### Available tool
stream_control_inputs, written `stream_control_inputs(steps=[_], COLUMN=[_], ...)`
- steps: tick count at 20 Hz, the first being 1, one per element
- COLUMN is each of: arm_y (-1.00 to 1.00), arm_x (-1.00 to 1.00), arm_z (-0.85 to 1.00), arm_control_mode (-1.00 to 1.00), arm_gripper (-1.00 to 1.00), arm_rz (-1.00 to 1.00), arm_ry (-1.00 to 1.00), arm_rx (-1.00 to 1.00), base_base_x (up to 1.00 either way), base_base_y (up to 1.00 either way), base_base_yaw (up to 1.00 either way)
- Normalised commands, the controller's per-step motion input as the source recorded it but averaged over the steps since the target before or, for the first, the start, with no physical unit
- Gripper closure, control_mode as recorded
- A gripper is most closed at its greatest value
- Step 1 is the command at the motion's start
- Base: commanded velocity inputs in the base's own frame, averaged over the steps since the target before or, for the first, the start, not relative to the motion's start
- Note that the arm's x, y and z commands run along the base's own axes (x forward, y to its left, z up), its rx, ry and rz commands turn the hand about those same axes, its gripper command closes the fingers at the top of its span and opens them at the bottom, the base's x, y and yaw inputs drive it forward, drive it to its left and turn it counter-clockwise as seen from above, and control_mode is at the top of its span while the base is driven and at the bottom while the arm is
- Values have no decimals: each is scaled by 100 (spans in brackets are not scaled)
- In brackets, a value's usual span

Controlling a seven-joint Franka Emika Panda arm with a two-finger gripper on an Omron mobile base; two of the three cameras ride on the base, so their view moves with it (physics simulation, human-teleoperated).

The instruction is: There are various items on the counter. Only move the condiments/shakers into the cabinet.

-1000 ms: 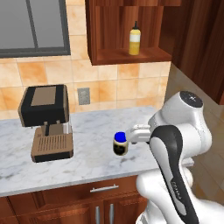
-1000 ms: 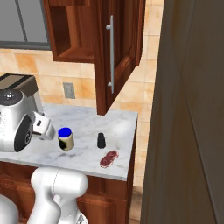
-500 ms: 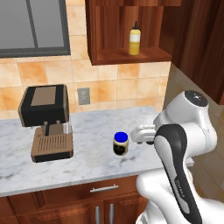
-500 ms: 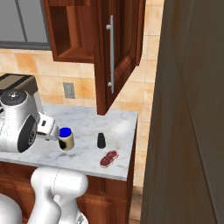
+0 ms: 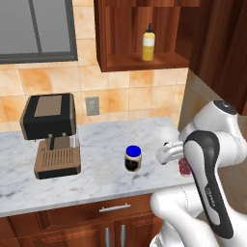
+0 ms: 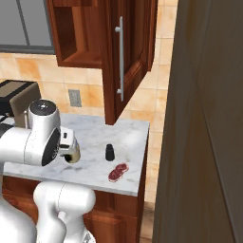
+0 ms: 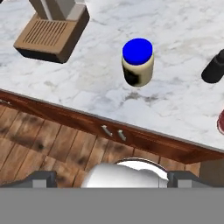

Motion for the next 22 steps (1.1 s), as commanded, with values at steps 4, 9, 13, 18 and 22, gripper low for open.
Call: stream_control_inputs(steps=[4, 9, 13, 18, 22], arm_y=[-1, -2, 0, 39, 79], arm_x=[-8, -6, -23, -63, -74], arm_z=[-37, -30, -43, -84, -71], arm_control_mode=[-100, -100, -100, -100, -100], arm_gripper=[-100, -100, -100, -100, -100], arm_rz=[22, 19, 14, 11, 6], arm_ry=[-9, -13, -22, -24, -21], arm_rx=[3, 23, 29, 15, 9], base_base_x=[0, 0, 0, 0, 0], base_base_y=[0, 0, 0, 0, 0], base_base_yaw=[0, 0, 0, 0, 0])
